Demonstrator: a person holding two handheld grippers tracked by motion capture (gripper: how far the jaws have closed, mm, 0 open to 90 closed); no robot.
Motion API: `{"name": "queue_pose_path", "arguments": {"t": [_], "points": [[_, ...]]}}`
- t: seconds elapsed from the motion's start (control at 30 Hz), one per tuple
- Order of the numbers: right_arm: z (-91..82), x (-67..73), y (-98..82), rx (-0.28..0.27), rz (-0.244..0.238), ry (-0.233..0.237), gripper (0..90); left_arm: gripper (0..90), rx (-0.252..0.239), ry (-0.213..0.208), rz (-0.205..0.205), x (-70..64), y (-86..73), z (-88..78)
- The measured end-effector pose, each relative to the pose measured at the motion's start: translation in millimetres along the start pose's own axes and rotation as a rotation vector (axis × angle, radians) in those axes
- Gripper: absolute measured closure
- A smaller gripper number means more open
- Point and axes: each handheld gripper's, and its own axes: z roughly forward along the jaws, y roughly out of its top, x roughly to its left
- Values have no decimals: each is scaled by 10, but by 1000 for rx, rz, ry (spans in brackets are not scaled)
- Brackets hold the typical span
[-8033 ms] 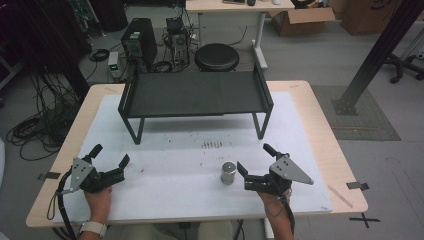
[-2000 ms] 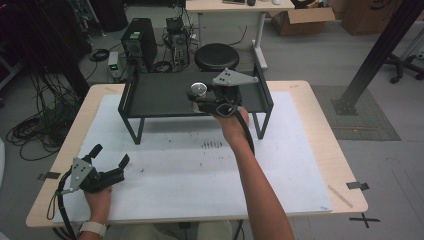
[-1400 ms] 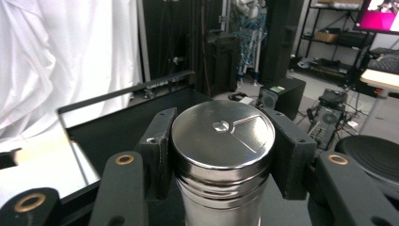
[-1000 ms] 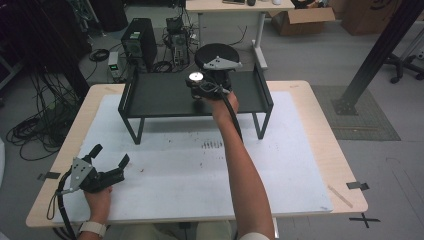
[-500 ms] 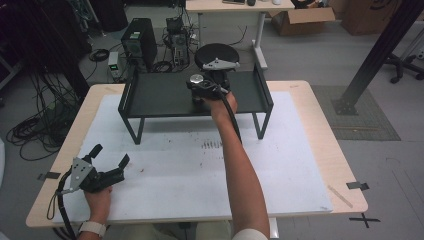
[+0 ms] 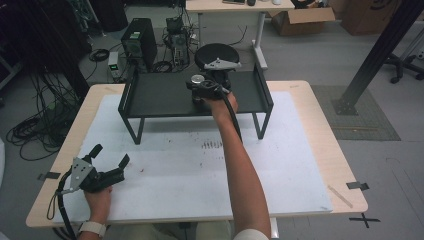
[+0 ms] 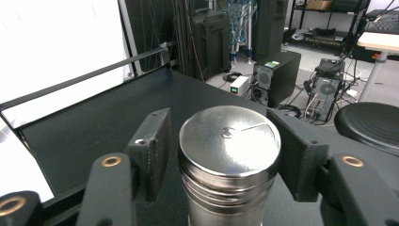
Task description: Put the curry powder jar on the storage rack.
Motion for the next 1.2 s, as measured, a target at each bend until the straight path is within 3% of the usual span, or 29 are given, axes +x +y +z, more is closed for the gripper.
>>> {"name": "queue_pose_path", "arguments": {"t": [0.1,0.5,0.67,0.8,1.2], "points": [[-5,4,7,-4,-4,0,404,3,0,0,0,-1,0,0],[-69,6,51,-43,12,-12,212,2,-1,0,1,0,0,-2],[-115,29,69,-78,19,-51,84,2,-1,1,1,0,0,-2],[-155,35,81,-96,17,-64,30,2,-1,1,1,0,0,-2],[-335,44,130,-153,8,-77,0,2,-2,1,2,-1,-1,-2]]}}
